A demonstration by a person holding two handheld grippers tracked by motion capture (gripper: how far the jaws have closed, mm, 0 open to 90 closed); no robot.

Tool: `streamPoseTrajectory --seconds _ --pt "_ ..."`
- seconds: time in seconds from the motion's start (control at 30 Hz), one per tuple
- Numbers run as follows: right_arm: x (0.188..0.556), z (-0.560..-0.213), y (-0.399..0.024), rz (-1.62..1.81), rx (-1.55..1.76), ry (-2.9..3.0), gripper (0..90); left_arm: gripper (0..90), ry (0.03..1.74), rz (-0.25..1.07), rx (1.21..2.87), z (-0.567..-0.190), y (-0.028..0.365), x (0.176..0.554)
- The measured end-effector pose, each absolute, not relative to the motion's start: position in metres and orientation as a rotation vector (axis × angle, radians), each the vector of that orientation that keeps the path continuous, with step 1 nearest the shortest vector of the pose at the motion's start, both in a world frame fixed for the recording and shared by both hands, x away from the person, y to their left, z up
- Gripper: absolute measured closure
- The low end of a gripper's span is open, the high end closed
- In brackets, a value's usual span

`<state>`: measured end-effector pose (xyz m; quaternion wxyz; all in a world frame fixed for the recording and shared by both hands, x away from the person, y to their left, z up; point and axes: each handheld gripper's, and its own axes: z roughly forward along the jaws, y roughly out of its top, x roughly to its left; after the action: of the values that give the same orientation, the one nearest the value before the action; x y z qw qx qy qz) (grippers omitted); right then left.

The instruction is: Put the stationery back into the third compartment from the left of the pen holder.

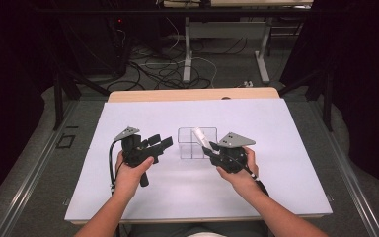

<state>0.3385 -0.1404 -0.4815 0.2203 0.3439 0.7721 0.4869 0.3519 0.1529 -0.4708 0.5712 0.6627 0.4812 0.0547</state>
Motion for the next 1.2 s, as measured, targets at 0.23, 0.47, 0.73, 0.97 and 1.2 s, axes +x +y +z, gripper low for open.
streamPoseTrajectory --seconds 0.23,0.47,0.73,0.97,1.2 --pt "0.335 -0.482 -0.138 1.385 0.953 2.113 70.8 47.8 1.115 -0.122 1.510 -0.473 0.137 0.359" --pt "0.333 -0.482 -0.138 1.404 0.965 2.103 70.8 47.7 1.098 -0.183 1.493 -0.473 0.118 0.362" --pt "0.332 -0.482 -0.137 1.427 0.951 2.101 70.8 51.2 1.075 -0.202 1.492 -0.469 0.090 0.367" --pt "0.330 -0.481 -0.134 1.437 0.940 2.104 70.8 53.7 1.072 -0.188 1.482 -0.469 0.076 0.370" --pt "0.329 -0.483 -0.134 1.443 0.938 2.113 70.7 56.7 1.100 -0.184 1.458 -0.471 0.074 0.375"
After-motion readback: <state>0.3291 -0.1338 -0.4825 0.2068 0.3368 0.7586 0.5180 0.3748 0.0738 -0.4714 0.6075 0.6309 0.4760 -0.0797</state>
